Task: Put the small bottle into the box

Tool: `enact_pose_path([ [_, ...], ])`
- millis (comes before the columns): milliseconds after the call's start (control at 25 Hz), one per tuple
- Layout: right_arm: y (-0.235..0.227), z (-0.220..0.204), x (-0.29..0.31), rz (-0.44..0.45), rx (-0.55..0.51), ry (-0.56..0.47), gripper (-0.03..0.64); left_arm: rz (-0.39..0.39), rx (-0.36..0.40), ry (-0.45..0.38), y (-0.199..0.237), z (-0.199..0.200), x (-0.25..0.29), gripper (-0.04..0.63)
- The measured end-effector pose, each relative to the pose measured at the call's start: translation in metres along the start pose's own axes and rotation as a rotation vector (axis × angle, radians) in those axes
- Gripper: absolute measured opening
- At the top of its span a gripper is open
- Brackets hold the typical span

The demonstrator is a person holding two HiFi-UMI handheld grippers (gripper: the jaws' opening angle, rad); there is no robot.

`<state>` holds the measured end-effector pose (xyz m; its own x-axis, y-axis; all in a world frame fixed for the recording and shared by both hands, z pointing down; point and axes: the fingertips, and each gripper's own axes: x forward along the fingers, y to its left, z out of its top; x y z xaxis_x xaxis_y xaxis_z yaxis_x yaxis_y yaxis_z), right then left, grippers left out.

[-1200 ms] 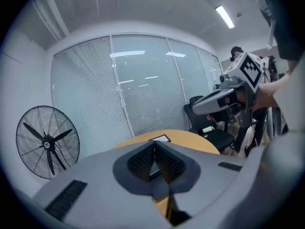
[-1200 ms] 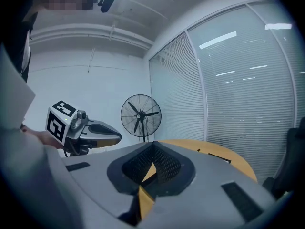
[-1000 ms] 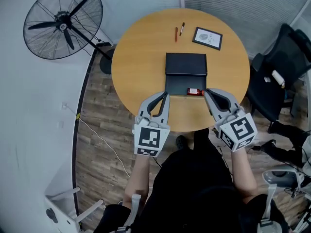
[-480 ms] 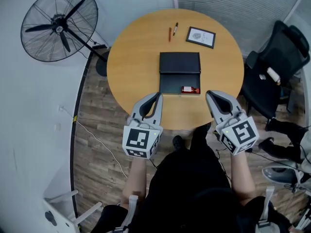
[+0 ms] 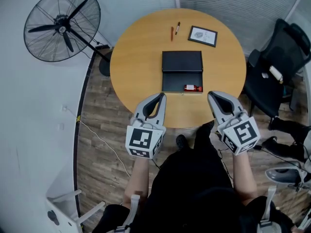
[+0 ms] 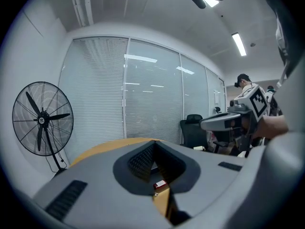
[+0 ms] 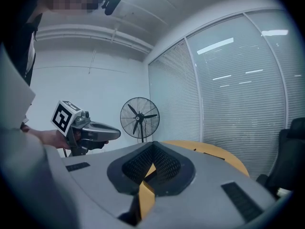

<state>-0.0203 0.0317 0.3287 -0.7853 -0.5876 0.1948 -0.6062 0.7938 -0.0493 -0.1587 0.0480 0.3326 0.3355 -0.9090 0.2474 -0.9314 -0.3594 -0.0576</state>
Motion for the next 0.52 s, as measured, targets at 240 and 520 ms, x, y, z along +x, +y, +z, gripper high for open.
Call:
enact_pose_path([
  [240,-0.0019,0.0005,-0.0014,-0.002,-0.006,0.003,0.009,0.000,-0.004,-0.007,0.0011,0.0009,0.0003,-0.002],
  [520,-0.0051,0.0032,0.0032,0.000,-0.014,-0.001,0.009,-0.002,-0.001,-0.006,0.0038,0.0014,0.0055,-0.002],
])
